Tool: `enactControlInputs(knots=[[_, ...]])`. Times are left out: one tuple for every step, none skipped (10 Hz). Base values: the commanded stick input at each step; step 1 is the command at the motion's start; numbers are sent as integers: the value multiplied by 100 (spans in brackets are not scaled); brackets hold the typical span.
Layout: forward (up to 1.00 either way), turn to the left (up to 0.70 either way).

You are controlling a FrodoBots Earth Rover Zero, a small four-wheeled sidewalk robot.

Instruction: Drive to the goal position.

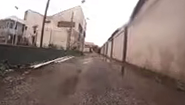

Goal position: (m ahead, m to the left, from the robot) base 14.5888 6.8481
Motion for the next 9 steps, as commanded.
enactControlInputs(knots=[[70,-25],[70,-25],[70,-25],[70,-25],[70,-25],[70,-21],[70,-11],[70,5],[70,10]])
